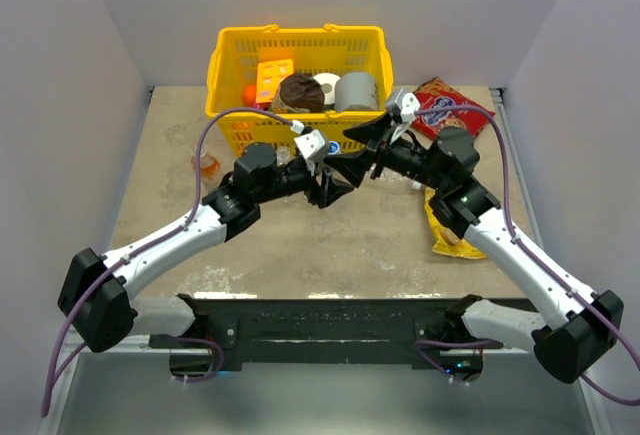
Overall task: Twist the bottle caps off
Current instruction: Unscrew the bottle cap from the plastic bottle.
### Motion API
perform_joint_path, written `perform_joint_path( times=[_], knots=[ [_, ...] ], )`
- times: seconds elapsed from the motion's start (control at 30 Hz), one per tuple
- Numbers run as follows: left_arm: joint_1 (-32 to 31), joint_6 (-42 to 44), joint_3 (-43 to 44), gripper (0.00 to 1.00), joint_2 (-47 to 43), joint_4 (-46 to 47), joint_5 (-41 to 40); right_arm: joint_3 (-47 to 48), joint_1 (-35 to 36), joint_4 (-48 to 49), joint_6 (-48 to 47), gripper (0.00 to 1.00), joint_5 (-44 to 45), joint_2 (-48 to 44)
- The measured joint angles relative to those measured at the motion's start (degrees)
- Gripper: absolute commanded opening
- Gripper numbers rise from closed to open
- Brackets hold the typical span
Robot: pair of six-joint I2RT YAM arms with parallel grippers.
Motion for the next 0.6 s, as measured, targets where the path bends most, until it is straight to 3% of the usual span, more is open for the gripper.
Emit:
perform_joint_path(
  times=[0.37, 0.6],
  knots=[
    [0.0, 0.0, 0.0, 0.35, 0.0, -0.2, 0.0, 0.2, 0.0, -0.4, -0.8, 0.73, -0.9, 1.6],
    [0.0, 0.0, 0.0, 0.34, 0.0, -0.2, 0.0, 0.2, 0.1, -0.3, -0.7, 0.61, -0.9, 1.6]
  ],
)
